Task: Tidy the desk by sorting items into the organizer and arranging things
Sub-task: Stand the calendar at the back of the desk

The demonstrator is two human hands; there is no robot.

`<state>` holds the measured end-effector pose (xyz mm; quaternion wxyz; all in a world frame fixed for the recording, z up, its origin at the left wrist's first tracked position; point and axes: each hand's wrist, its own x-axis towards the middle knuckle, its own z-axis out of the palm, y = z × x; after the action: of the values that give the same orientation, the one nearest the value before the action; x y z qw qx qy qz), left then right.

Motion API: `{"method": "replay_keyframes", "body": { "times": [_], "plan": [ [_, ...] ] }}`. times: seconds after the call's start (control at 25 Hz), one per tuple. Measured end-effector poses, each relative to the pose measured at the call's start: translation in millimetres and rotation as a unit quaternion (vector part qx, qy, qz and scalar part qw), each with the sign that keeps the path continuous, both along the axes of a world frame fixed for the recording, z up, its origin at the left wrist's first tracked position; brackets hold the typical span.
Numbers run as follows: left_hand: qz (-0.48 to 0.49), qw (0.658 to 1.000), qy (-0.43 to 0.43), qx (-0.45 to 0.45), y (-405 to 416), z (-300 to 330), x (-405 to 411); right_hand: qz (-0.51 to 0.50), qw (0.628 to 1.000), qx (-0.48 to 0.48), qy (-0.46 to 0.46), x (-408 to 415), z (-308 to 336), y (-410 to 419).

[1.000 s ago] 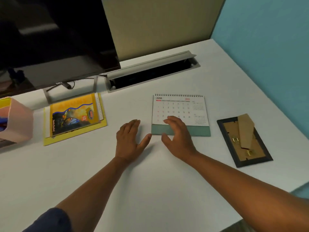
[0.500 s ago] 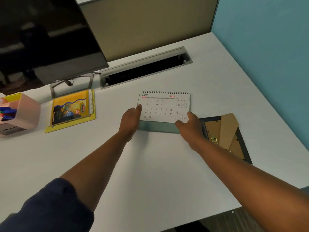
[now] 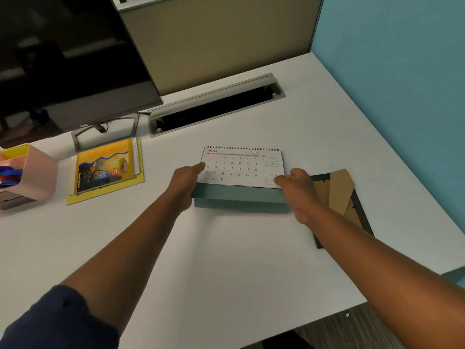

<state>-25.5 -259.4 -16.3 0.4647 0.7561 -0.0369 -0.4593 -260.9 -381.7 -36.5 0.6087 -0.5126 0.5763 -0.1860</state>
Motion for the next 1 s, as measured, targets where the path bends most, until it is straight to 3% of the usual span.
{"method": "replay_keyframes", "body": {
  "times": [0.12, 0.24, 0.4, 0.6, 0.72, 1.0],
  "plan": [
    [-0.043, 0.999, 0.017, -0.02, 2.9, 16.4, -2.0, -0.032, 0.997, 0.061, -0.046, 1.3, 10.7, 3.1],
    [-0.101, 0.992, -0.04, -0.058, 7.7, 35.9, -6.5, -0.039, 0.988, 0.115, -0.092, 0.0, 22.1, 9.6],
    [-0.161, 0.974, -0.04, -0.152, 17.2, 48.3, 7.1, 0.01, 0.968, 0.129, -0.213, -6.8, 33.4, 9.7],
    [-0.112, 0.972, 0.066, -0.194, 19.3, 36.7, 28.7, 0.058, 0.958, 0.055, -0.275, -5.9, 36.7, 14.2],
    [-0.08, 0.973, 0.107, -0.191, 22.5, 13.3, 38.1, 0.042, 0.954, 0.081, -0.287, -5.3, 23.2, 14.8],
    [-0.073, 0.981, 0.077, -0.165, 20.0, -12.9, 37.3, -0.02, 0.944, 0.125, -0.306, 1.5, -0.9, 23.0]
  ]
}}
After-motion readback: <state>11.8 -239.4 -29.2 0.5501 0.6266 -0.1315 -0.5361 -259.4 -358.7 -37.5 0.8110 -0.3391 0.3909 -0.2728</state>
